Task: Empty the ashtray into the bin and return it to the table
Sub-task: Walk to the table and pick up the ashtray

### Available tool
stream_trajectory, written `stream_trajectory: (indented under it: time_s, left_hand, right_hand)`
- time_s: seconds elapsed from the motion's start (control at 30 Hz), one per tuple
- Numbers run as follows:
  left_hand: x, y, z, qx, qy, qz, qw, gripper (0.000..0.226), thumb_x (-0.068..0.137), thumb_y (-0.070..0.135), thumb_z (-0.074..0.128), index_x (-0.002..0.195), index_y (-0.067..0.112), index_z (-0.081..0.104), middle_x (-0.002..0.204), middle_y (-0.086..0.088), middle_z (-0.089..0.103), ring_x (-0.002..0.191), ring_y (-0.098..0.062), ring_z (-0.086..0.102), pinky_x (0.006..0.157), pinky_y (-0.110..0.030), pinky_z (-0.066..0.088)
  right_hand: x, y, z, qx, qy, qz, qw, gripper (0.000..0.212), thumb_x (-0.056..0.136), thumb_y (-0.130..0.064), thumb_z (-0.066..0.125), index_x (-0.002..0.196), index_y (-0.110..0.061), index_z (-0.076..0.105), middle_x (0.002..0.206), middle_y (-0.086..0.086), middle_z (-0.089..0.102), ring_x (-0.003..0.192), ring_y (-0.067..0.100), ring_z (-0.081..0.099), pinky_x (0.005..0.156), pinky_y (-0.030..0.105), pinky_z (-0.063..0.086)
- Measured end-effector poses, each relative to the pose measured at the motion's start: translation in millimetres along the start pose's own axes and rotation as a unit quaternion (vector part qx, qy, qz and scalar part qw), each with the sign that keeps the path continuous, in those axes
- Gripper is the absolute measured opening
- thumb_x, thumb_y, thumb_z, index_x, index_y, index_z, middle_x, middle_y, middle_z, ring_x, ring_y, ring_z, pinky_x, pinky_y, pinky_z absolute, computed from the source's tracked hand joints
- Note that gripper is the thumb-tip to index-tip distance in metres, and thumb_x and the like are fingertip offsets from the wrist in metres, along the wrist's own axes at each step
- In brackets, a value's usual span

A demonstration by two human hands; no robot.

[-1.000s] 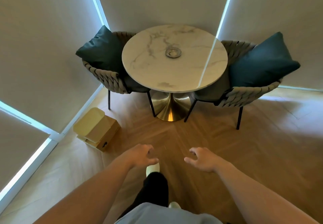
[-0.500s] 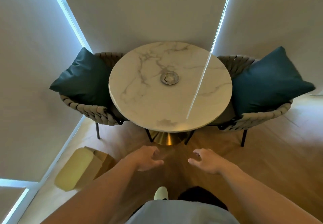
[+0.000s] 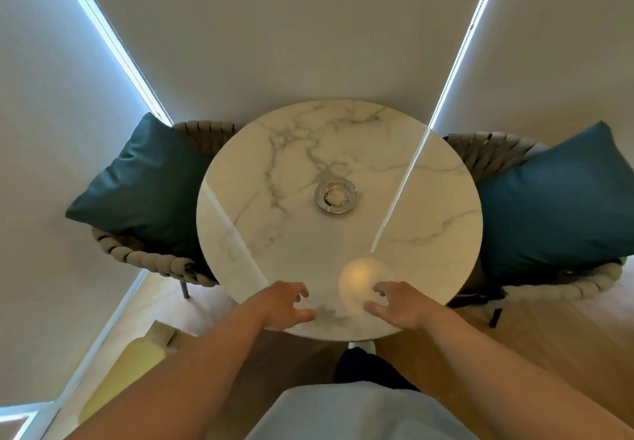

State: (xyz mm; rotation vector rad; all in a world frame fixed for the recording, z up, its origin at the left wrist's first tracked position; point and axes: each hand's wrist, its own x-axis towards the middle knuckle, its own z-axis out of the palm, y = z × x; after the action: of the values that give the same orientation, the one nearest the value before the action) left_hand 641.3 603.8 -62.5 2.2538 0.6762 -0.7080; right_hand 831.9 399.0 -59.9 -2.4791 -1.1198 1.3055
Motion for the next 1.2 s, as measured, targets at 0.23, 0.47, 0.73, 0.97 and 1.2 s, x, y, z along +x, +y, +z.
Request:
stream_trajectory:
  time_s: [0.23, 0.47, 0.73, 0.97, 1.2]
  left_hand:
    - [54.1, 23.2, -39.5, -0.028, -0.004, -0.044, 0.999, 0.064, 0.083, 0.066, 0.058, 0.134, 0.029, 0.05, 0.131, 0.003, 0.058, 0.112, -0.016, 0.058, 0.098, -0.035, 0.047]
    - [85.2, 34.9, -53.4, -0.056, -0.022, -0.066, 0.996, 0.064, 0.083, 0.064, 0.061, 0.135, 0.027, 0.05, 0.131, 0.001, 0.057, 0.113, -0.017, 0.058, 0.096, -0.035, 0.048]
    - [117.1, 32.3, -79.1, -0.032, -0.01, -0.051, 0.998, 0.063, 0.084, 0.06, 0.063, 0.135, 0.024, 0.05, 0.13, 0.0, 0.059, 0.111, -0.017, 0.059, 0.096, -0.035, 0.048]
    - [159.6, 14.6, -110.9, -0.019, 0.04, -0.033, 0.998, 0.074, 0.081, 0.053, 0.069, 0.141, 0.021, 0.041, 0.135, -0.003, 0.055, 0.12, -0.02, 0.055, 0.101, -0.039, 0.045]
    - [207.0, -3.6, -134.3, 0.002, 0.078, -0.033, 0.996, 0.103, 0.072, 0.053, 0.077, 0.151, 0.02, 0.021, 0.146, -0.004, 0.042, 0.132, -0.021, 0.046, 0.104, -0.044, 0.043]
  right_hand:
    - [58.5, 8.5, -66.6, -0.016, -0.021, -0.021, 0.999, 0.074, 0.092, -0.061, 0.049, 0.147, -0.013, 0.039, 0.149, 0.007, 0.046, 0.131, 0.022, 0.047, 0.101, 0.029, 0.037]
    - [97.4, 20.2, -96.4, -0.023, -0.032, -0.034, 0.999, 0.071, 0.091, -0.059, 0.052, 0.143, -0.012, 0.044, 0.144, 0.008, 0.052, 0.129, 0.023, 0.05, 0.099, 0.029, 0.037]
    - [122.0, 19.1, -104.3, -0.006, -0.016, -0.014, 1.0, 0.07, 0.089, -0.06, 0.053, 0.142, -0.014, 0.045, 0.142, 0.007, 0.053, 0.129, 0.024, 0.049, 0.102, 0.031, 0.038]
    - [156.6, 6.1, -113.8, 0.014, 0.046, 0.002, 0.999, 0.078, 0.084, -0.055, 0.065, 0.145, -0.012, 0.041, 0.145, 0.007, 0.049, 0.132, 0.023, 0.046, 0.107, 0.031, 0.036]
    - [200.4, -2.6, -124.8, 0.061, 0.121, -0.008, 0.991, 0.097, 0.067, -0.043, 0.085, 0.146, -0.016, 0.036, 0.134, 0.006, 0.051, 0.124, 0.025, 0.048, 0.101, 0.036, 0.042]
